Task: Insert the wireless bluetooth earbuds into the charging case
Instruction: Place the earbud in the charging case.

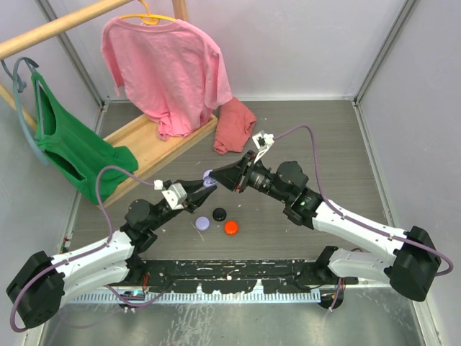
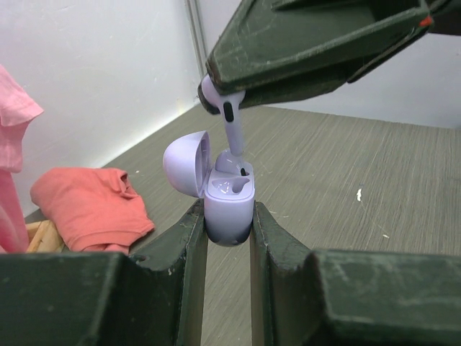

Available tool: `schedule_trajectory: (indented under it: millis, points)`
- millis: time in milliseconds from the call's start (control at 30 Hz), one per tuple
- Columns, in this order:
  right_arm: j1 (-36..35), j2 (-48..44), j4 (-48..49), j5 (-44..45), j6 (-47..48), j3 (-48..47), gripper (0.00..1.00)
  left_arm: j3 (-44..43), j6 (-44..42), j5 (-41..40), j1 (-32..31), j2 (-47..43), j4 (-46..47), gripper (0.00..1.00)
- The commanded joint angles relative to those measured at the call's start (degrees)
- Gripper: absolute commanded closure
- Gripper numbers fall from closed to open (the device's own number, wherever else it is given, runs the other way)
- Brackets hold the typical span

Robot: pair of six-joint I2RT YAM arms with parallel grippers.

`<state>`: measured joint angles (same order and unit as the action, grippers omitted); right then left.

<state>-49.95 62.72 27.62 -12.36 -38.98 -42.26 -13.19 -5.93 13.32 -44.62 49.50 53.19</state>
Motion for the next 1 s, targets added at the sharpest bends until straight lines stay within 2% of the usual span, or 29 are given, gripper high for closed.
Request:
schedule_trajectory:
  millis: [0, 967]
  points:
    - [-0.59, 0.2, 4.54, -0.3, 0.3, 0.24, 0.9, -2.52, 1.55, 0.11, -0.2, -0.78, 5.87, 0.98]
    - [-2.48, -1.55, -0.43, 4.09, 2.99, 0.68, 0.89, -2.3, 5.48, -4.96, -0.19, -1.46, 6.54, 0.99]
